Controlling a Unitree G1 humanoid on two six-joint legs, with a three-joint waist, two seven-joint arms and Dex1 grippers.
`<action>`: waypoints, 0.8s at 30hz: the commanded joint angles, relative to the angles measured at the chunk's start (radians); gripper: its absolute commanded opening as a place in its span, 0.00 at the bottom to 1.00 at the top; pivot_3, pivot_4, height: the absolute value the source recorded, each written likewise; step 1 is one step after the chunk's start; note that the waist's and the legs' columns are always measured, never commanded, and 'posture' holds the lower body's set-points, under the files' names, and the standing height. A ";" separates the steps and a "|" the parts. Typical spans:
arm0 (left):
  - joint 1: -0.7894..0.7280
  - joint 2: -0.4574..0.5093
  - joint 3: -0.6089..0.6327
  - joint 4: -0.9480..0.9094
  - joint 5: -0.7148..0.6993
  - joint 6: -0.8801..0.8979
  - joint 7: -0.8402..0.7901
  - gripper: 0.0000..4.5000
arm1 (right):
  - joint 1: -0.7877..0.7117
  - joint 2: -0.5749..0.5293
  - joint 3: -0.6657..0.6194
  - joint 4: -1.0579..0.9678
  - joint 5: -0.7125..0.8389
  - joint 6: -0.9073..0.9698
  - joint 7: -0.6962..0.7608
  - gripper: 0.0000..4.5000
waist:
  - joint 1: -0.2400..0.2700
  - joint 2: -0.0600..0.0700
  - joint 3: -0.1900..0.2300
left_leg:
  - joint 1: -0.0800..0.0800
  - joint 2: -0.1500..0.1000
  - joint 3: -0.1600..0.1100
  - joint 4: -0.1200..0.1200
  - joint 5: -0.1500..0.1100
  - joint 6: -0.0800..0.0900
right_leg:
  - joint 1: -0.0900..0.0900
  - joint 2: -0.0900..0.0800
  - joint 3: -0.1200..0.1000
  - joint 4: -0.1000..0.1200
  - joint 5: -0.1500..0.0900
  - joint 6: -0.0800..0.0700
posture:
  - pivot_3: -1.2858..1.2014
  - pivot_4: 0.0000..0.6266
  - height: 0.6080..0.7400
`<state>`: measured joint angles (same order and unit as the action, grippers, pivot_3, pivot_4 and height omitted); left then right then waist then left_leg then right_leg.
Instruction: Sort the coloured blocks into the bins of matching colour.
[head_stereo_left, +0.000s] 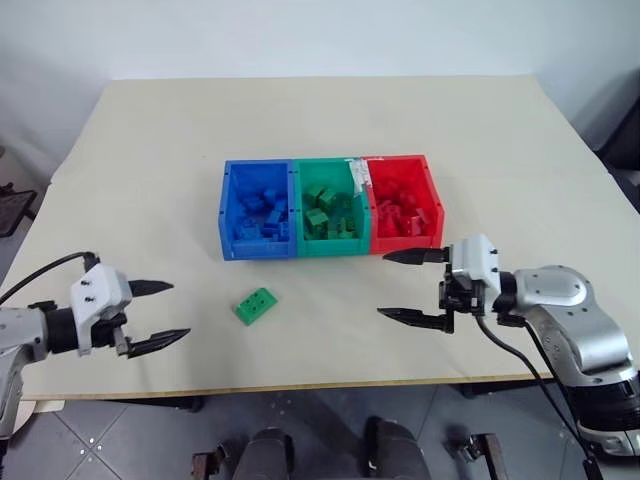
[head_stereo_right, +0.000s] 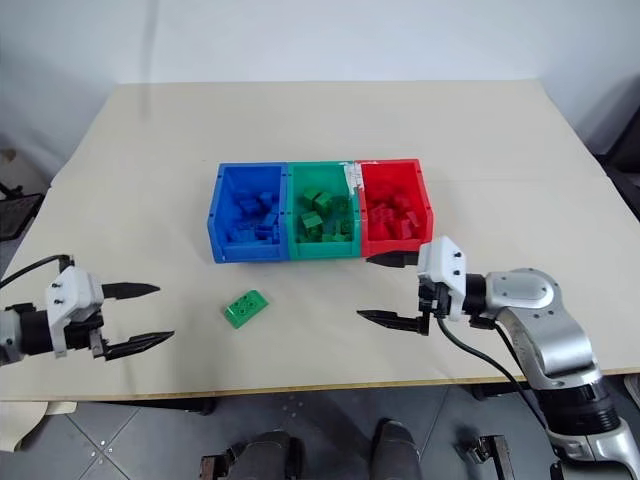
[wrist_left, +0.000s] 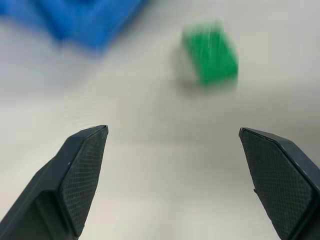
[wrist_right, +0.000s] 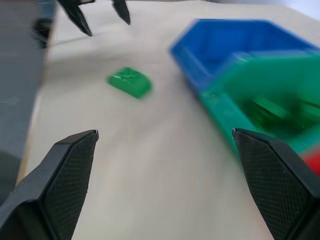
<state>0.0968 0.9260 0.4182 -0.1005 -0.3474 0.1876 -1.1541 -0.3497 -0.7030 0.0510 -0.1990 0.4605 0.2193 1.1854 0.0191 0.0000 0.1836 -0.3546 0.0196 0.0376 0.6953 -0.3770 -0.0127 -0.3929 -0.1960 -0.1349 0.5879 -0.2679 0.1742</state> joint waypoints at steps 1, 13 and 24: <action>0.017 -0.006 0.013 -0.068 0.002 -0.042 0.022 0.99 | -0.009 -0.004 -0.012 0.014 -0.001 -0.024 0.020 1.00 | 0.007 0.000 0.000 | -0.001 0.000 0.000 0.001 -0.001 0.000 | 0.000 0.000 0.000 0.000 0.000 0.000 | 0.52 0.24 1.00; -0.116 -0.093 -0.278 -0.314 0.038 0.237 0.250 0.99 | 0.135 -0.085 -0.135 0.011 -0.007 -0.037 0.008 1.00 | 0.004 0.000 0.000 | 0.000 0.000 0.001 0.002 -0.001 0.000 | 0.000 0.000 0.000 0.001 0.000 0.000 | 0.52 0.24 1.00; -0.206 -0.167 -0.466 -0.402 0.131 0.546 0.467 0.37 | 0.245 -0.086 -0.183 -0.079 -0.005 -0.024 -0.067 1.00 | 0.002 0.001 -0.001 | 0.001 0.001 0.002 0.001 -0.001 0.000 | 0.000 0.001 0.002 0.001 0.000 0.000 | 0.52 0.24 1.00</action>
<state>-0.1130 0.7443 -0.0405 -0.4870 -0.2337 0.7110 -0.6981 -0.1111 -0.7795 -0.0961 -0.2429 0.4417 0.1975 1.1267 0.0208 0.0012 0.1830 -0.3532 0.0202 0.0393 0.6969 -0.3781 -0.0127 -0.3926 -0.1952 -0.1331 0.5889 -0.2676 0.1746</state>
